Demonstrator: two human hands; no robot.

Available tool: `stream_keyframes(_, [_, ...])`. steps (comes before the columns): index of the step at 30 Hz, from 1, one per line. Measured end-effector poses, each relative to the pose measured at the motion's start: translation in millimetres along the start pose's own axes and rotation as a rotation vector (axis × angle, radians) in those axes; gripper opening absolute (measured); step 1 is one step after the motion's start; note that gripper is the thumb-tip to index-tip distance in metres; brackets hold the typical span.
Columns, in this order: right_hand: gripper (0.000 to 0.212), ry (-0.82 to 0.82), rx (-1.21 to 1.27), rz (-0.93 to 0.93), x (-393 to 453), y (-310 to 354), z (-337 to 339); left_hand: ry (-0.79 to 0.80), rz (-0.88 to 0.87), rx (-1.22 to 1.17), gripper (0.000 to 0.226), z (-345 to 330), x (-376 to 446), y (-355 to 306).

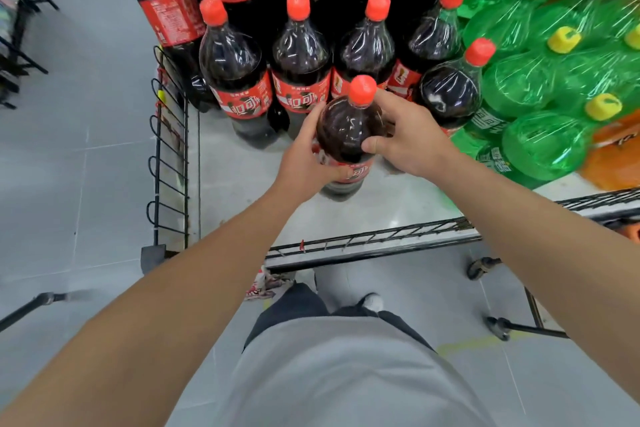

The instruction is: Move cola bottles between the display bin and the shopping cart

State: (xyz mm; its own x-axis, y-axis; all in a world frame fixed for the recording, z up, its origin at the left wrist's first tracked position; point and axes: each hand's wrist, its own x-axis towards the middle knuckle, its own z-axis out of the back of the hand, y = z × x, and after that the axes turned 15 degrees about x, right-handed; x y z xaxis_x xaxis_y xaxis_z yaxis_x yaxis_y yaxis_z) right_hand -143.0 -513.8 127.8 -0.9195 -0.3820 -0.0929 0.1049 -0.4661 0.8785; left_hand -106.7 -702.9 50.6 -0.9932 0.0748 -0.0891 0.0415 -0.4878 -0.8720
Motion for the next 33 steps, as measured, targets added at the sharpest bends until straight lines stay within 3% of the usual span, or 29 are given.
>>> stream_keyframes(10, [0.078, -0.116, -0.133, -0.031, 13.9, -2.3, 26.8, -0.050, 0.018, -0.005, 0.120, -30.1, 35.0, -20.0])
stream_keyframes(22, [0.072, -0.114, -0.160, -0.035, 12.1, -11.7, 39.4, -0.079, 0.031, -0.013, 0.119, -43.6, 39.8, -27.7])
stream_keyframes(33, [0.076, -0.115, -0.193, -0.010, 0.5, -9.4, 37.8, -0.076, 0.058, 0.238, 0.108, -31.3, 35.6, -42.9])
